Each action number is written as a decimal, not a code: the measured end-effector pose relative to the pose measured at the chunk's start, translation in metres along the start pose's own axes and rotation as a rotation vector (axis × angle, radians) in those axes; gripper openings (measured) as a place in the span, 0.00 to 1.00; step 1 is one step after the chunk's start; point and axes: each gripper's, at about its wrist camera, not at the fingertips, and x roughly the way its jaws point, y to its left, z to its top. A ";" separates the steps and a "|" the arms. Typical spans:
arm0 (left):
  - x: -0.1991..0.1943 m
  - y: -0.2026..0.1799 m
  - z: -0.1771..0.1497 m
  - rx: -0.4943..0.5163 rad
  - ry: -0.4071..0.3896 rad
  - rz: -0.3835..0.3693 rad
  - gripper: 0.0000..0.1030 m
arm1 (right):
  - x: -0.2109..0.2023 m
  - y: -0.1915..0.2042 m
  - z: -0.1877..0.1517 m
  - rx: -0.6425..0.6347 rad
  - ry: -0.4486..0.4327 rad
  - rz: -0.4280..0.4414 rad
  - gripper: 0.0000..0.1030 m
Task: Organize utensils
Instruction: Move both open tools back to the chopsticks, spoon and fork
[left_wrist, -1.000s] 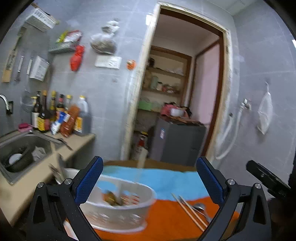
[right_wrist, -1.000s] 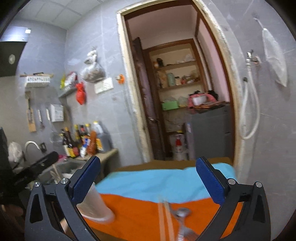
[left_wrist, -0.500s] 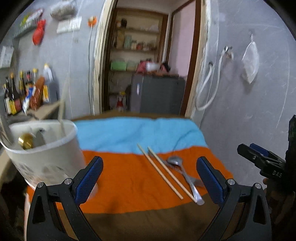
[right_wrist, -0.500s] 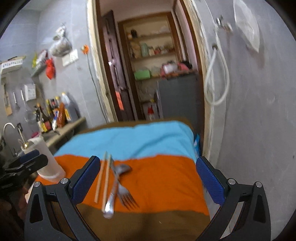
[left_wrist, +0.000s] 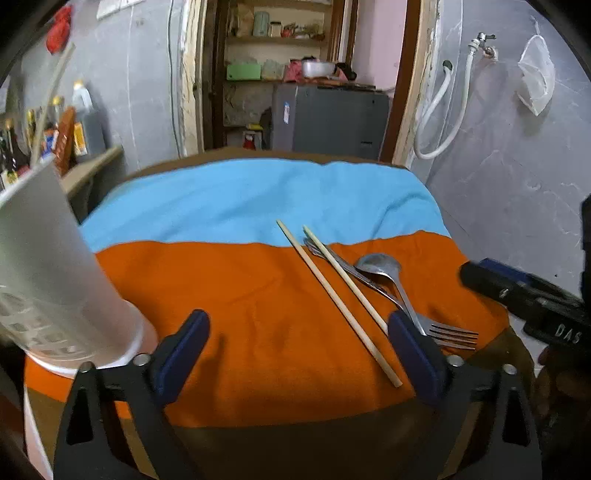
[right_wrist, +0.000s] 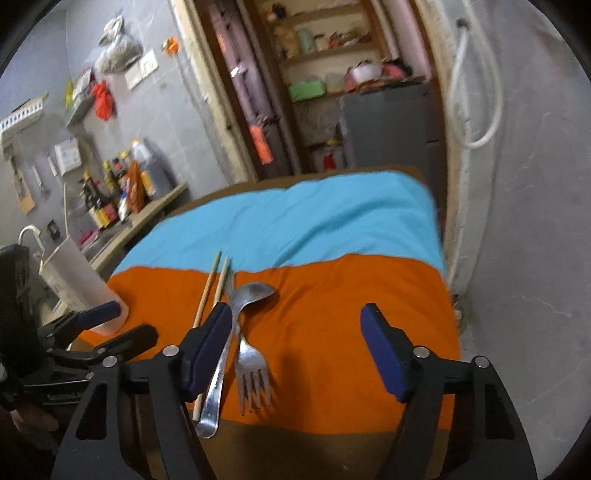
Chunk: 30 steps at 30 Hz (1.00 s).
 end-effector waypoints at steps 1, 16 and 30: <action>0.005 0.001 0.001 -0.008 0.018 -0.014 0.72 | 0.006 0.000 0.001 -0.001 0.026 0.016 0.66; 0.053 0.002 0.030 -0.027 0.155 -0.025 0.36 | 0.036 0.011 0.007 -0.061 0.142 0.089 0.37; 0.053 0.012 0.030 -0.065 0.194 -0.079 0.06 | 0.051 0.024 0.005 -0.125 0.224 0.122 0.28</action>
